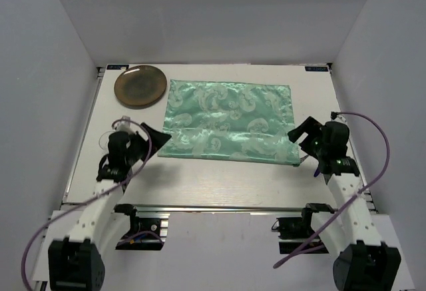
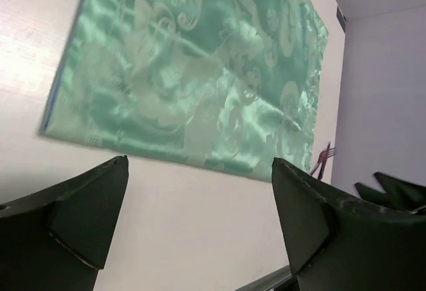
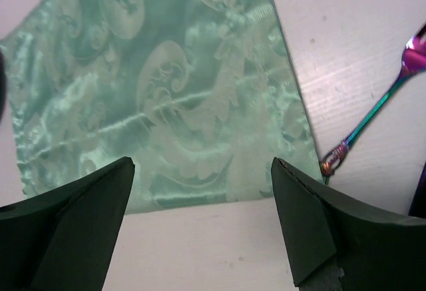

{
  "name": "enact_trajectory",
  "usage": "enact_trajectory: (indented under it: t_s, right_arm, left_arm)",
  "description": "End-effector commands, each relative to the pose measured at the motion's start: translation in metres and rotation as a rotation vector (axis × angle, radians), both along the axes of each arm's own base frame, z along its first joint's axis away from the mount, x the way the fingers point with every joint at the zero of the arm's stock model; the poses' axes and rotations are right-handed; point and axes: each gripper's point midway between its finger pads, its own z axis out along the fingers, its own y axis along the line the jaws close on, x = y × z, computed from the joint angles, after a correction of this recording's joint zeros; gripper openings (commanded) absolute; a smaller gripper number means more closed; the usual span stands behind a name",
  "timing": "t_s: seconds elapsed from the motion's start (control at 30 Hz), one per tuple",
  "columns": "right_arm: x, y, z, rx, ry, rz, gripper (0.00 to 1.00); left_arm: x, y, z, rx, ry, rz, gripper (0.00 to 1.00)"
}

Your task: Set the dinner table for one person

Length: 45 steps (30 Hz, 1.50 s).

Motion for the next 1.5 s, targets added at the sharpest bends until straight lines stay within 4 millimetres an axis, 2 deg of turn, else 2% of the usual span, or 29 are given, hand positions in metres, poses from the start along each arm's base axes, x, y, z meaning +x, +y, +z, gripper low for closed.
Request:
enact_trajectory:
  t_s: [0.0, 0.03, 0.1, 0.13, 0.2, 0.23, 0.3, 0.33, 0.37, 0.4, 0.43, 0.47, 0.5, 0.57, 0.6, 0.67, 0.7, 0.77, 0.83, 0.87, 0.93, 0.97, 1.0, 1.03, 1.07, 1.23, 1.47]
  right_arm:
    - [0.012, -0.004, 0.04, -0.018, -0.144, -0.012, 0.89]
    - [0.016, 0.001, 0.037, -0.01, -0.117, 0.016, 0.89]
    - [0.028, 0.011, 0.031, 0.011, -0.086, 0.065, 0.89]
    - [0.04, 0.012, 0.017, 0.015, -0.023, 0.07, 0.89]
    - [0.061, 0.015, 0.001, 0.014, 0.05, 0.1, 0.89]
    - [0.067, 0.026, -0.002, 0.008, 0.069, 0.134, 0.89]
    - [0.082, 0.033, -0.011, -0.013, 0.131, 0.167, 0.89]
    - [0.084, 0.035, -0.012, -0.024, 0.144, 0.177, 0.89]
    - [0.084, 0.043, -0.013, -0.026, 0.154, 0.207, 0.89]
    - [0.086, 0.049, -0.024, -0.035, 0.182, 0.232, 0.89]
    - [0.094, 0.051, -0.019, -0.054, 0.173, 0.249, 0.89]
    - [0.099, 0.048, -0.025, -0.09, 0.197, 0.23, 0.89]
    - [0.095, 0.044, -0.052, -0.119, 0.312, 0.216, 0.89]
    - [0.105, 0.042, -0.058, -0.147, 0.346, 0.209, 0.89]
    - [0.106, 0.043, -0.071, -0.15, 0.378, 0.21, 0.89]
    - [0.114, 0.046, -0.082, -0.145, 0.388, 0.217, 0.89]
    - [0.115, 0.045, -0.088, -0.146, 0.414, 0.217, 0.89]
    - [0.128, 0.043, -0.098, -0.156, 0.446, 0.215, 0.89]
    - [0.132, 0.043, -0.105, -0.161, 0.465, 0.221, 0.89]
    - [0.135, 0.038, -0.115, -0.187, 0.488, 0.206, 0.89]
    - [0.146, 0.04, -0.114, -0.189, 0.48, 0.214, 0.89]
    - [0.148, 0.038, -0.124, -0.189, 0.507, 0.213, 0.89]
    - [0.157, 0.041, -0.12, -0.189, 0.497, 0.211, 0.89]
    - [0.158, 0.042, -0.121, -0.188, 0.509, 0.211, 0.89]
    - [0.159, 0.041, -0.127, -0.187, 0.525, 0.21, 0.89]
    - [0.173, 0.038, -0.126, -0.187, 0.51, 0.177, 0.89]
    - [0.175, 0.04, -0.138, -0.154, 0.525, 0.128, 0.89]
  left_arm:
    - [-0.021, 0.017, 0.008, 0.065, -0.041, 0.067, 0.98]
    - [-0.023, 0.02, 0.022, 0.068, -0.081, 0.079, 0.98]
    - [-0.016, 0.024, 0.033, 0.077, -0.097, 0.108, 0.98]
    - [-0.005, 0.025, 0.038, 0.084, -0.071, 0.117, 0.98]
    - [0.009, 0.025, 0.033, 0.113, -0.01, 0.105, 0.98]
    - [0.028, 0.02, 0.03, 0.13, 0.051, 0.082, 0.98]
    - [0.042, 0.026, 0.017, 0.182, 0.161, 0.102, 0.98]
    - [0.064, 0.029, 0.016, 0.204, 0.204, 0.122, 0.98]
    - [0.067, 0.04, 0.006, 0.252, 0.275, 0.167, 0.98]
    - [0.075, 0.043, 0.006, 0.265, 0.307, 0.185, 0.98]
    - [0.081, 0.046, 0.003, 0.267, 0.339, 0.194, 0.98]
    - [0.097, 0.045, -0.001, 0.274, 0.367, 0.188, 0.98]
    - [0.104, 0.042, 0.0, 0.267, 0.374, 0.177, 0.98]
    - [0.121, 0.039, -0.003, 0.281, 0.399, 0.177, 0.98]
    - [0.126, 0.038, -0.003, 0.27, 0.407, 0.18, 0.98]
    - [0.132, 0.043, -0.01, 0.264, 0.442, 0.202, 0.98]
    - [0.138, 0.041, -0.004, 0.251, 0.429, 0.2, 0.98]
    - [0.14, 0.044, -0.001, 0.247, 0.442, 0.211, 0.98]
    - [0.145, 0.046, 0.011, 0.255, 0.423, 0.216, 0.98]
    - [0.146, 0.046, 0.015, 0.256, 0.414, 0.215, 0.98]
    - [0.144, 0.046, 0.022, 0.256, 0.391, 0.214, 0.98]
    - [0.142, 0.046, 0.023, 0.256, 0.39, 0.214, 0.98]
    - [0.142, 0.046, 0.024, 0.257, 0.385, 0.214, 0.98]
    - [0.141, 0.053, 0.026, 0.279, 0.376, 0.242, 0.98]
    - [0.141, 0.054, 0.027, 0.282, 0.374, 0.248, 0.98]
    - [0.144, 0.059, 0.029, 0.32, 0.377, 0.25, 0.98]
    - [0.147, 0.052, 0.02, 0.327, 0.38, 0.189, 0.98]
